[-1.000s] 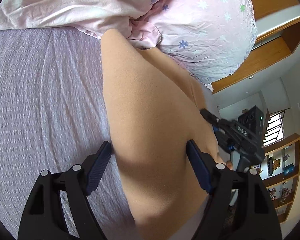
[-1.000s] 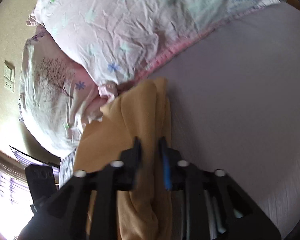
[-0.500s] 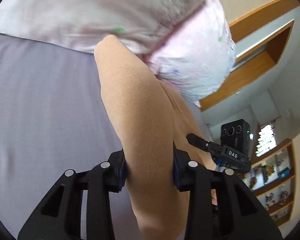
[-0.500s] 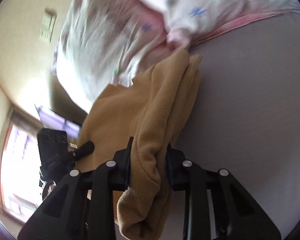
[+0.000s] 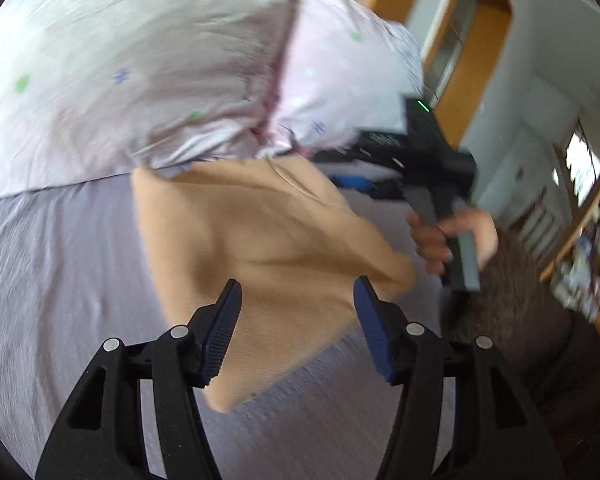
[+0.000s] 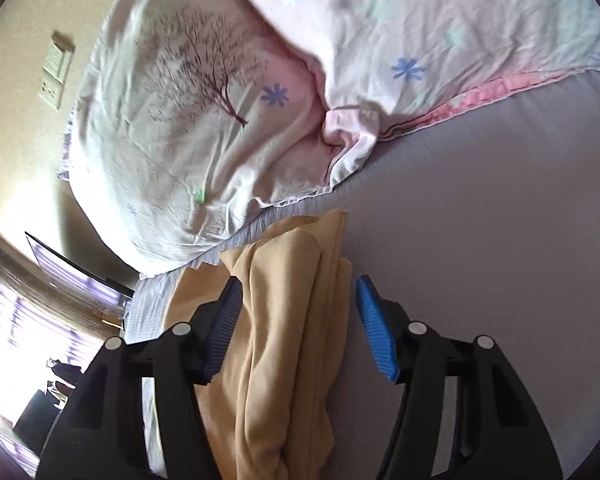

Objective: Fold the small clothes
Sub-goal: 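Lay the folded hem onto the collar and open both grippers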

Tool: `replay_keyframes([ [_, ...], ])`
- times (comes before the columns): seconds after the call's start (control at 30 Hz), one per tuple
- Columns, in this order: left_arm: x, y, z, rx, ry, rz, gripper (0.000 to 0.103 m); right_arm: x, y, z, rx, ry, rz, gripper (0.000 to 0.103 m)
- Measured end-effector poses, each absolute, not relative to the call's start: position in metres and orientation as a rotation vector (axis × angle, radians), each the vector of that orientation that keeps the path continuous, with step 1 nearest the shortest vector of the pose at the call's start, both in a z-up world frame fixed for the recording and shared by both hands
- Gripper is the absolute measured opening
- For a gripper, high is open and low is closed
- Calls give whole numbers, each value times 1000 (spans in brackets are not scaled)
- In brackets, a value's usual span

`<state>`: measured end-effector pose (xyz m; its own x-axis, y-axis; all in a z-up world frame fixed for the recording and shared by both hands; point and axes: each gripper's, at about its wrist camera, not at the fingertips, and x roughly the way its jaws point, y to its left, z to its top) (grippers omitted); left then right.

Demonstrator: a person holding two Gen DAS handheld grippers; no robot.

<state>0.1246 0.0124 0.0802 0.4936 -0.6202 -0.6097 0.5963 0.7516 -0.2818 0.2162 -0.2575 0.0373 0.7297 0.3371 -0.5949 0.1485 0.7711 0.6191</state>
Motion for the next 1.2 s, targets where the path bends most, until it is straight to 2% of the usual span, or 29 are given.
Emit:
replay_keyframes([
  [0.03, 123, 7, 75, -17, 772, -746, 59, 223, -253, 34, 679, 771, 110, 9],
  [0.1, 128, 0, 60, -6, 836, -737, 58, 228, -253, 28, 663, 790, 34, 10],
  [0.2, 130, 7, 47, -42, 877, -734, 58, 210, -267, 22, 713, 761, -45, 5],
  [0.23, 130, 11, 46, -58, 880, -737, 58, 199, -269, 27, 706, 735, -64, 8],
  [0.27, 130, 13, 45, -73, 879, -742, 58, 189, -270, 31, 723, 718, -33, 16],
  [0.3, 129, 15, 45, -82, 876, -749, 58, 175, -271, 31, 752, 704, 21, 34],
  [0.37, 128, 16, 44, -91, 870, -753, 58, 151, -261, 36, 762, 684, 109, 57],
  [0.53, 127, 17, 40, -92, 866, -748, 59, 99, -215, 33, 654, 712, 215, 57],
  [0.57, 126, 17, 40, -91, 866, -747, 59, 94, -208, 34, 629, 723, 204, 44],
  [0.6, 126, 17, 40, -90, 866, -744, 59, 92, -201, 28, 595, 743, 189, 8],
  [0.77, 111, 31, 41, -131, 867, -729, 59, 75, -198, 6, 589, 789, 117, 9],
  [0.83, 100, 41, 44, -173, 865, -718, 61, 64, -196, 10, 559, 767, 83, 24],
  [0.87, 94, 47, 45, -196, 867, -698, 64, 56, -194, 15, 539, 755, 56, 60],
  [0.9, 88, 51, 46, -209, 872, -659, 76, 50, -192, 19, 527, 747, 37, 92],
  [0.93, 85, 53, 47, -212, 877, -619, 89, 46, -189, 21, 513, 730, 28, 97],
  [0.97, 81, 55, 47, -209, 880, -562, 92, 40, -182, 26, 481, 705, 30, 97],
  [1.1, 77, 47, 43, -110, 913, -340, 101, 39, -152, 30, 309, 731, -63, 101],
  [1.2, 84, 37, 36, -12, 940, -225, 102, 47, -136, 21, 193, 787, -143, 101],
])
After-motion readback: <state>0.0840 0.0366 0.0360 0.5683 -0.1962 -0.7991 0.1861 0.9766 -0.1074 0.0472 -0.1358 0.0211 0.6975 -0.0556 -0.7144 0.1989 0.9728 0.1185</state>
